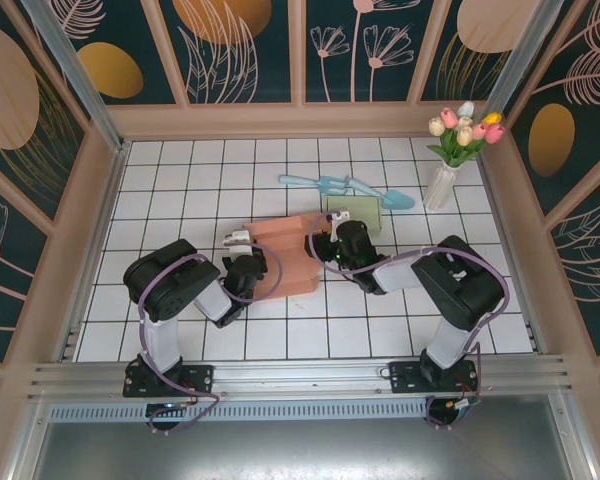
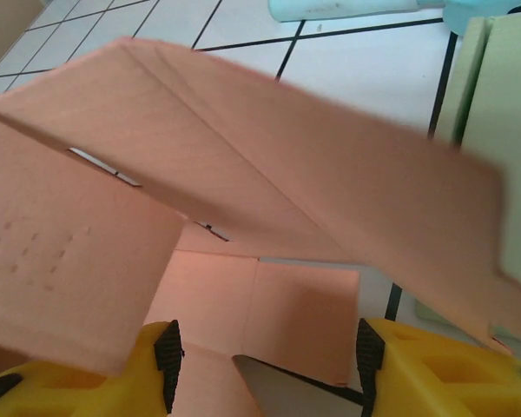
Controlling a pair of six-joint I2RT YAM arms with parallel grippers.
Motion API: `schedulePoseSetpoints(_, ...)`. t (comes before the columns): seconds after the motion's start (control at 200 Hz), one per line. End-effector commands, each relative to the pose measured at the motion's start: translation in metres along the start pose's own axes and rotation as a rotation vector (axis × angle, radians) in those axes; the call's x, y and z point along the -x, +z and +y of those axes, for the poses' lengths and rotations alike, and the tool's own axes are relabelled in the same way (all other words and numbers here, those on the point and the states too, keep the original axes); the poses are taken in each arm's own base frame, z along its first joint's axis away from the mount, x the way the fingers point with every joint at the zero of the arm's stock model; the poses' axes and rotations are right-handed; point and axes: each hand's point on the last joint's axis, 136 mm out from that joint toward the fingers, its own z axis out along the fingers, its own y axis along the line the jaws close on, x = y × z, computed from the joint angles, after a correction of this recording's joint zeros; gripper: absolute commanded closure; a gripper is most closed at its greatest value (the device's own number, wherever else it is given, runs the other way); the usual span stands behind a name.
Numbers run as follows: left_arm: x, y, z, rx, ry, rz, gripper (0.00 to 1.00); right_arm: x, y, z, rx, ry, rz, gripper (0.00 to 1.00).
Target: Fold the paper box
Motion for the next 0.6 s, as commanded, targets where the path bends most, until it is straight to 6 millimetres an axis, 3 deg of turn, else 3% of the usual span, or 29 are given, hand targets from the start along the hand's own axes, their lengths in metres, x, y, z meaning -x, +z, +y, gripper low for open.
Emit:
schedulePoseSetpoints(0.0, -0.021, 0.001, -0.003, -0.026, 0.051, 0.071, 1.0, 0.016, 0.008, -0.001, 0.002, -0.001, -0.056, 0.42)
schedulePoseSetpoints(0.23, -0.022, 0.001, -0.005, -0.033, 0.054, 0.073, 1.0, 0.02, 0.01, -0.008, -0.036, -0.025, -0.095, 0.42)
schedulePoseSetpoints(0.596, -0.022, 0.001, -0.006, -0.042, 0.058, 0.077, 1.0, 0.022, 0.017, 0.011, 0.075, -0.046, -0.092, 0.42)
